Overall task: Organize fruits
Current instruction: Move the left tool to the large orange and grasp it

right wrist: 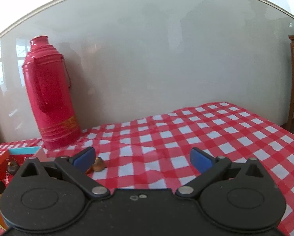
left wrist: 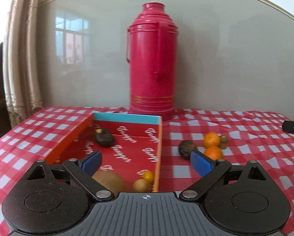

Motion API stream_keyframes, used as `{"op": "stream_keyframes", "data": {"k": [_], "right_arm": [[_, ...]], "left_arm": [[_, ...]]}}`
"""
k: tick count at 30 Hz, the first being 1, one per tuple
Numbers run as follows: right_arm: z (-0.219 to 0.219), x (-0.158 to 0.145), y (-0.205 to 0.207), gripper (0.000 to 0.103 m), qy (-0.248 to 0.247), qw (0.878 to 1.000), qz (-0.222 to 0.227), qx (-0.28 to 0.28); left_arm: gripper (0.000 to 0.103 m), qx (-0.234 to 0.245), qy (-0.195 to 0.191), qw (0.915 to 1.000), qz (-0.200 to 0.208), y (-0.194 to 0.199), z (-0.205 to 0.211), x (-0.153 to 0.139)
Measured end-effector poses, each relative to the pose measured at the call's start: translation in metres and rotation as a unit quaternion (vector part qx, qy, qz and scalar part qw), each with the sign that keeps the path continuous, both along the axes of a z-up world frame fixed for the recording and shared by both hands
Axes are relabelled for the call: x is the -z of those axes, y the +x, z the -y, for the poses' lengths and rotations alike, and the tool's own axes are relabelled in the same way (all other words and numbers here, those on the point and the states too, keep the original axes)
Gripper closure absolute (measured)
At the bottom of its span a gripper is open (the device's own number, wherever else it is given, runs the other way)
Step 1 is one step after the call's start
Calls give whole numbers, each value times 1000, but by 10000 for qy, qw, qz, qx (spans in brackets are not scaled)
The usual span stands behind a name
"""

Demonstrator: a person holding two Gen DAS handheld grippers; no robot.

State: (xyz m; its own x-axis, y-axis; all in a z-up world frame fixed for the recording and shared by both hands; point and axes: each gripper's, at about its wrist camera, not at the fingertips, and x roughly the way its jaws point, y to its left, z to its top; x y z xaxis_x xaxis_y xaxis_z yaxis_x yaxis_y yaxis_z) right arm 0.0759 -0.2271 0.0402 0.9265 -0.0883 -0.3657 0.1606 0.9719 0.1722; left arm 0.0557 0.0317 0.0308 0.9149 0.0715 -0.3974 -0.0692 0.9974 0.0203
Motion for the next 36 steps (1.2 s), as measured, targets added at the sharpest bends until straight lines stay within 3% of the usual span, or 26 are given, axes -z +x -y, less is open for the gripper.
{"op": "stream_keyframes", "data": {"k": [20,29,30,32,36], "right_arm": [[61,23,-7,6,-58,9973,-133,727],[83,31,-10,6,-177,9948,-166,989],[85,31,-10,6,-169,9946,-166,1008],[90,32,-11,6,-172,9941,-180,1054],[100,36,-8,6,-141,9926,-242,1181]], "left_arm": [[7,561,-100,9982,-193,34,67,15],[8,680,-34,9966,-467,57,96,27],[10,670,14,9964,-515,61,99,29],[25,704,31,9953,-669,69,102,32],[32,684,18,9937,-892,83,107,39]]}}
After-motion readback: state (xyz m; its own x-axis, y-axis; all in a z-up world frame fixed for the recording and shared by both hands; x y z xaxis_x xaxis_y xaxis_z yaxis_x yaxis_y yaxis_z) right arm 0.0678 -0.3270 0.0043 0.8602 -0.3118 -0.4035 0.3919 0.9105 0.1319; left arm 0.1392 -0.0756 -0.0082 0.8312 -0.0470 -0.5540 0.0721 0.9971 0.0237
